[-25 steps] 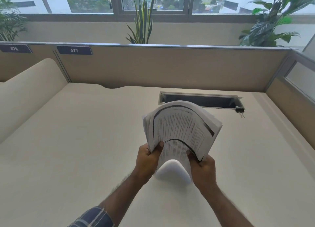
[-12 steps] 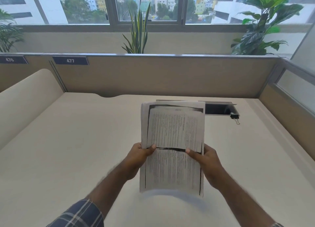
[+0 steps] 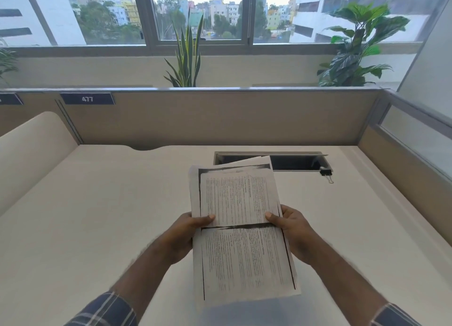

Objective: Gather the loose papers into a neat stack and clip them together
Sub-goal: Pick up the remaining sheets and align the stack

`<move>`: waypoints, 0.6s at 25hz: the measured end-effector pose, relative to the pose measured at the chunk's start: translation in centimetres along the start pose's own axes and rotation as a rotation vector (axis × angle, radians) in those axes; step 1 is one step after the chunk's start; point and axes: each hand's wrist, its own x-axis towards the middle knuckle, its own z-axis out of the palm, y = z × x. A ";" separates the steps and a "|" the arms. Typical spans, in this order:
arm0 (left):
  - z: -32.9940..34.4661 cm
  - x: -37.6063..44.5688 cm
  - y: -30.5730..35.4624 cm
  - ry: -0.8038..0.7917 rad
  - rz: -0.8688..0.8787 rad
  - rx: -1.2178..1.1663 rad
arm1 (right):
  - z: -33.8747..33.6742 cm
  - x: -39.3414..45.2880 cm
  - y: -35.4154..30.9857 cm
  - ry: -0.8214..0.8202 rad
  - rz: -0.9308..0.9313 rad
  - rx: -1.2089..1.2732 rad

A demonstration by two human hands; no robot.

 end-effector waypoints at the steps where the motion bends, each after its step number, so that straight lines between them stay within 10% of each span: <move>1: -0.1 0.3 0.2 0.048 0.026 -0.037 | 0.0 0.0 0.3 -0.007 0.014 -0.003; 6: 0.6 2.3 0.1 0.369 0.081 -0.103 | 0.1 0.2 2.6 0.005 0.051 0.012; 15: 0.9 4.4 -2.9 0.406 -0.010 -0.040 | -0.3 1.1 7.4 0.125 0.126 0.016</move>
